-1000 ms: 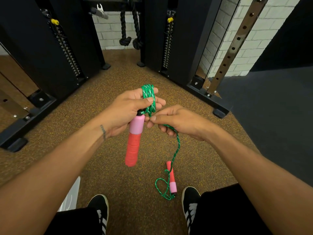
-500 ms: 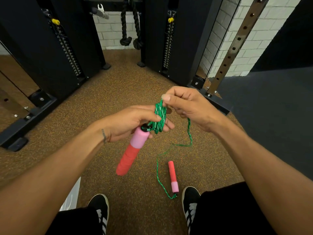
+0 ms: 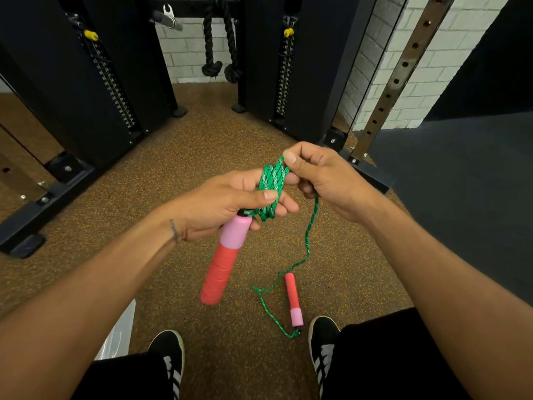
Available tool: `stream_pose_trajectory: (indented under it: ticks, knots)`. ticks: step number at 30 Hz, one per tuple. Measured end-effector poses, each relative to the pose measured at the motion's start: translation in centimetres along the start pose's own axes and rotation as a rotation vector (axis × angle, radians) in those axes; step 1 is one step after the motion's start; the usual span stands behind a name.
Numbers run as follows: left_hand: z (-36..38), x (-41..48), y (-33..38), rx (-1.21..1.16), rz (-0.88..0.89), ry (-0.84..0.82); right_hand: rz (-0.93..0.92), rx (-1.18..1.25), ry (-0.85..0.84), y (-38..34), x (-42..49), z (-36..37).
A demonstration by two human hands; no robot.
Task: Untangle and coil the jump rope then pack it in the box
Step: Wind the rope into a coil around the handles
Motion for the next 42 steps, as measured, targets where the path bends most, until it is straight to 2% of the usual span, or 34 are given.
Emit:
stream_pose_trajectory:
  ticks: [4,13,23,28,30,35,42]
  knots:
    - [0.1,0.0,-0.2,-0.011,0.008,-0.017,0.034,0.030,-0.011,0.7,0.1,0.1]
    - [-0.2,-0.5,1.2,-0.207,0.086,0.001,0.129,0.125,-0.066,2.3,-0.2,1.8]
    - [-1.2,-0.4,1.6,-0.449,0.127,0.046,0.199,0.106,-0.109,2.4,-0.6,2.9]
    - [-2.5,-0.6,2.2,-0.568,0.179,0.143,0.170,0.071,-0.191,2.2,-0.7,3.4]
    - [-3.3,-0.8,2.2,-0.558,0.180,0.213,0.147,0.030,-0.224,2.0,-0.7,3.6]
    - [-4.0,-1.1,1.7,-0.350,0.126,0.334,0.130,-0.086,-0.245,2.2,-0.8,3.8]
    - [-3.7,-0.9,1.4,-0.273,0.082,0.288,0.111,-0.146,-0.287,1.4,-1.1,4.2]
Point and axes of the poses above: each hand's wrist, its own x-axis towards the middle knuckle, its own z-axis out of the palm, y = z × x, the point moved 8 cm from there along x, towards the middle knuckle, and after that the axes turned 12 degrees about -z, right-handed, at the moved point
